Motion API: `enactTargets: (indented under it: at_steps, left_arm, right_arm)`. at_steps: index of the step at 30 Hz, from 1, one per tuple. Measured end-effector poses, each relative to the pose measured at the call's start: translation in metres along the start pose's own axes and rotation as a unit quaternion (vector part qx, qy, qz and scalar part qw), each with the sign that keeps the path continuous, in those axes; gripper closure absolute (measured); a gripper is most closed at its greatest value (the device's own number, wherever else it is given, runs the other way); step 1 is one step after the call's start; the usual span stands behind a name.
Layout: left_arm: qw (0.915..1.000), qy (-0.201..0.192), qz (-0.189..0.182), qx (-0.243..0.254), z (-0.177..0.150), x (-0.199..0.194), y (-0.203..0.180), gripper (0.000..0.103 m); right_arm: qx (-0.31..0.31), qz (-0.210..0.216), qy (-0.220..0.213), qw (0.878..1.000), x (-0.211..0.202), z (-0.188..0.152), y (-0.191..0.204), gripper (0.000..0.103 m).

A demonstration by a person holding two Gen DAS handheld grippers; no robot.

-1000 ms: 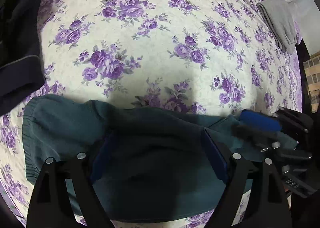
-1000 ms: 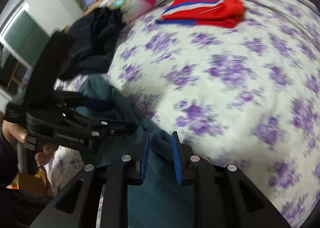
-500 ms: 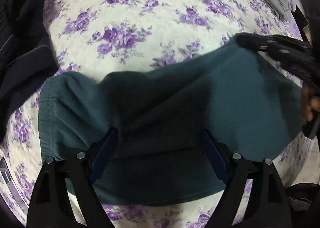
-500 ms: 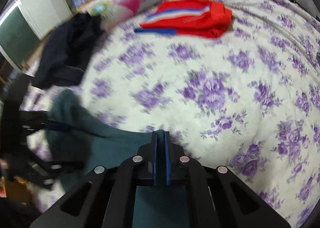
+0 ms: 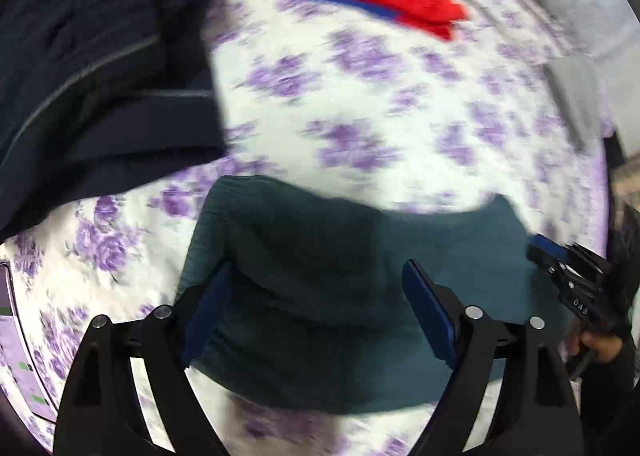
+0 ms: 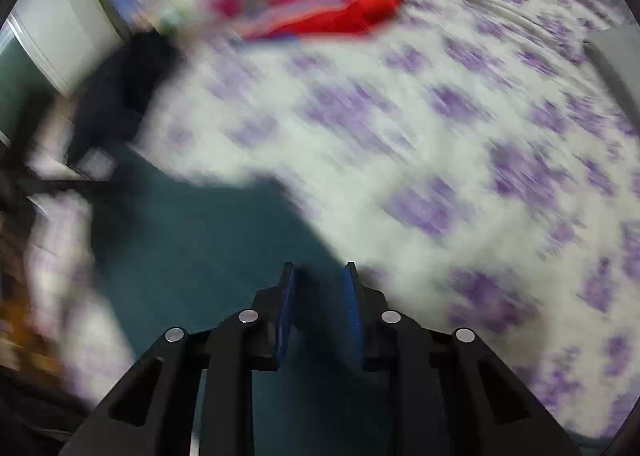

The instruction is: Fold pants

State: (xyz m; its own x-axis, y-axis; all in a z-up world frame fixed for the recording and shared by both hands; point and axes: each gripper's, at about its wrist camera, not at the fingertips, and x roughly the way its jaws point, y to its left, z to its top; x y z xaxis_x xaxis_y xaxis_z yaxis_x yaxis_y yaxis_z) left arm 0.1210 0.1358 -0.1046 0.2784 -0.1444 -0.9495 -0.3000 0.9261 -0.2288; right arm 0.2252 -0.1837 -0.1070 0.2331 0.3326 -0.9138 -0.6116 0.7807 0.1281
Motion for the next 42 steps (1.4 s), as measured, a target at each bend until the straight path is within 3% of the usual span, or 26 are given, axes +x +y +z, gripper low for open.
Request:
enactTargets:
  at_steps: [2,4,5,9,12,14,15,17,19,21,24,26,27,28,29,30,31,33,38,42]
  left_arm:
    - [0.9997,0.018,0.017,0.001,0.002,0.010,0.001,0.023]
    - [0.9999,0.008,0.011,-0.006,0.003,-0.003,-0.004,0.023]
    - [0.9999,-0.001,0.003,-0.011,0.003,-0.010,-0.005,0.022]
    - [0.9995,-0.029,0.015,0.001,0.007,-0.021,-0.004,0.017]
    - [0.9995,-0.014,0.029,-0.008,0.007,-0.007,-0.002,0.016]
    - [0.9982,0.011,0.055,-0.021,0.003,0.010,0.010,0.016]
    - [0.9964,0.021,0.079,-0.025,0.001,0.018,0.012,0.016]
    - [0.9962,0.026,0.064,-0.053,-0.003,0.017,0.023,0.015]
    - [0.9963,0.007,0.044,-0.073,-0.006,0.002,0.029,0.016]
    - [0.9971,-0.009,0.038,-0.065,-0.008,-0.011,0.026,0.016]
    - [0.9987,-0.024,0.021,-0.039,-0.011,-0.021,0.010,0.013]
    - [0.9993,-0.017,0.026,-0.019,-0.016,-0.012,-0.003,0.011]
    - [0.9990,0.004,0.042,-0.015,-0.019,0.001,-0.006,0.011]
    - [0.9980,0.024,0.055,-0.019,-0.018,0.009,-0.007,0.011]
    - [0.9970,0.037,0.066,-0.019,-0.021,0.015,-0.012,0.011]
    - [0.9970,0.033,0.070,-0.010,-0.023,0.014,-0.017,0.011]
    - [0.9972,0.020,0.071,0.009,-0.025,0.008,-0.026,0.011]
    - [0.9964,-0.008,0.076,0.035,-0.026,-0.008,-0.041,0.011]
    - [0.9945,-0.051,0.063,0.066,-0.022,-0.033,-0.064,0.011]
    - [0.9956,-0.029,0.029,0.084,-0.030,-0.016,-0.077,0.010]
  right_arm:
    - [0.053,0.015,-0.012,0.998,-0.001,-0.005,-0.019,0.071]
    - [0.082,-0.025,-0.042,0.995,-0.021,-0.004,-0.023,0.068]
    - [0.082,-0.020,-0.060,0.995,-0.030,-0.004,-0.021,0.068]
    - [0.063,0.054,-0.074,0.994,-0.041,-0.004,0.001,0.068]
    - [0.052,0.112,-0.045,0.991,-0.025,-0.005,0.016,0.066]
    - [0.046,0.078,-0.018,0.996,-0.006,-0.009,0.019,0.066]
    - [0.052,0.044,-0.014,0.998,-0.001,-0.013,0.015,0.076]
    - [0.107,0.041,-0.032,0.993,-0.007,-0.018,-0.008,0.079]
    - [0.141,-0.007,-0.060,0.988,-0.029,-0.023,-0.022,0.046]
    - [0.149,0.019,-0.077,0.986,-0.046,-0.029,-0.029,0.045]
    - [0.140,0.072,-0.052,0.986,-0.050,-0.048,-0.025,0.044]
    - [0.145,0.057,-0.009,0.988,-0.038,-0.068,-0.029,0.044]
    - [0.160,0.047,0.002,0.986,-0.032,-0.078,-0.036,0.053]
    - [0.180,0.057,-0.012,0.982,-0.034,-0.086,-0.044,0.058]
    - [0.212,0.055,-0.030,0.975,-0.044,-0.094,-0.056,0.056]
    - [0.240,0.031,-0.049,0.969,-0.058,-0.102,-0.065,0.049]
    - [0.254,0.017,-0.068,0.965,-0.069,-0.107,-0.071,0.036]
    - [0.289,-0.016,-0.112,0.951,-0.100,-0.128,-0.091,0.032]
    - [0.390,-0.087,-0.131,0.907,-0.147,-0.204,-0.158,0.032]
    - [0.465,-0.095,-0.129,0.871,-0.148,-0.262,-0.205,0.032]
